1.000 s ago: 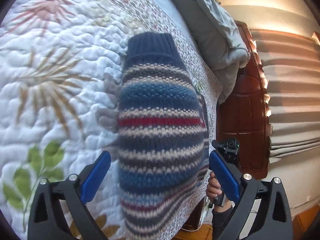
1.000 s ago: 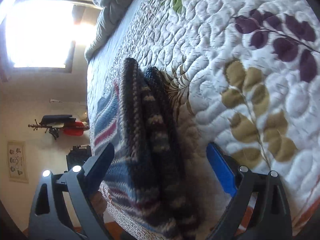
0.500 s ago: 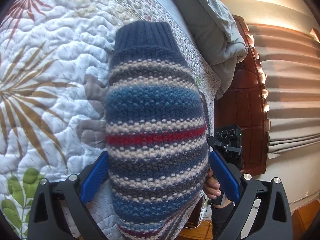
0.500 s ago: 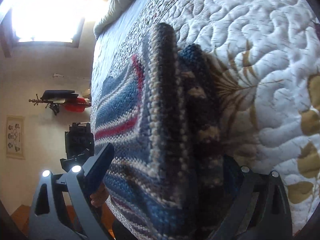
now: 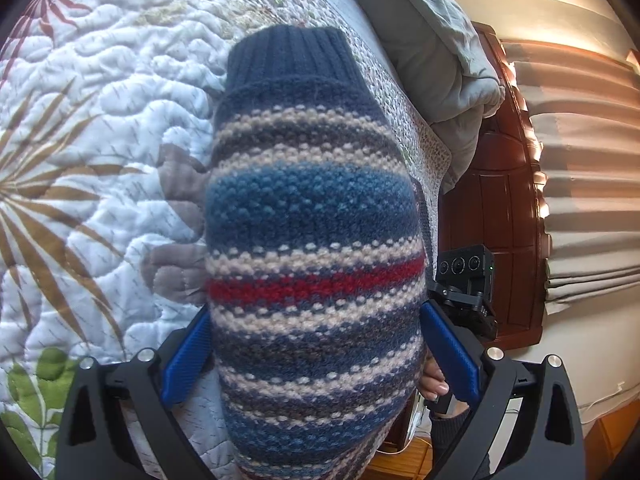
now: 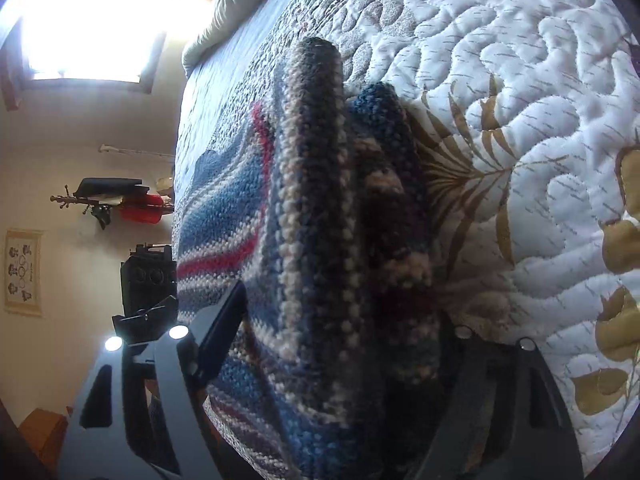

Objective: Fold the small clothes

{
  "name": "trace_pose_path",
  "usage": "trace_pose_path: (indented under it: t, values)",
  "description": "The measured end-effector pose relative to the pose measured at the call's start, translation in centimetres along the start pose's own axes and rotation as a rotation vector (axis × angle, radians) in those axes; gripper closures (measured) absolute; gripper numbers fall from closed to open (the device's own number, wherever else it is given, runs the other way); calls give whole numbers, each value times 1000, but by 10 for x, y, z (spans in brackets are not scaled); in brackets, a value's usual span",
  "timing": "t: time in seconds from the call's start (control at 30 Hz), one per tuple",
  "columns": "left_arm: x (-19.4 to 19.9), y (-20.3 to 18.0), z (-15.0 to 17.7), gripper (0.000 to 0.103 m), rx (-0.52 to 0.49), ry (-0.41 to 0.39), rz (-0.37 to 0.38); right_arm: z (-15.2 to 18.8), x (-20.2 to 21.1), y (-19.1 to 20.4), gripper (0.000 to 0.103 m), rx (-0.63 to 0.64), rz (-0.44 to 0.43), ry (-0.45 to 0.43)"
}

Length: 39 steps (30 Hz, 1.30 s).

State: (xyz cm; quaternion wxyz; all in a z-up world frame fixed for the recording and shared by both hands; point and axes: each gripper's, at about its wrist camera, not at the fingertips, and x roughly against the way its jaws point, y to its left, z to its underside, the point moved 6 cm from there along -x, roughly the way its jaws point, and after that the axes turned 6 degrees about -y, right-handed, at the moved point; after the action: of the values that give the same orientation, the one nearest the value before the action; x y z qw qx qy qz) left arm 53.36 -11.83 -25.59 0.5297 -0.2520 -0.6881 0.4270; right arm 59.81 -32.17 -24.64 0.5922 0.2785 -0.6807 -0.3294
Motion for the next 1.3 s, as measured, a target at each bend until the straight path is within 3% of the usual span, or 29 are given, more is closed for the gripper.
trace_pose_path:
  t: [0.23, 0.43, 0.6, 0.77, 1.07, 1.3]
  values:
    - [-2, -2, -1, 5, -3, -3, -13, 4, 0, 0, 36, 7, 17, -7]
    - [-2, -6, -2, 17, -26, -7, -45, 7, -3, 12, 51, 40, 50, -23]
    - [5, -12, -2, 33, -53, -15, -76, 12, 2, 25, 60, 72, 76, -50]
    - [19, -23, 3, 35, -83, -17, -102, 23, 10, 49, 62, 93, 69, -76]
    - [101, -40, 37, 36, -136, -45, -143, 82, 4, 116, 63, 141, 2, -60]
    - [184, -18, 80, 36, -135, -95, -157, 152, -23, 170, 63, 186, -39, -49]
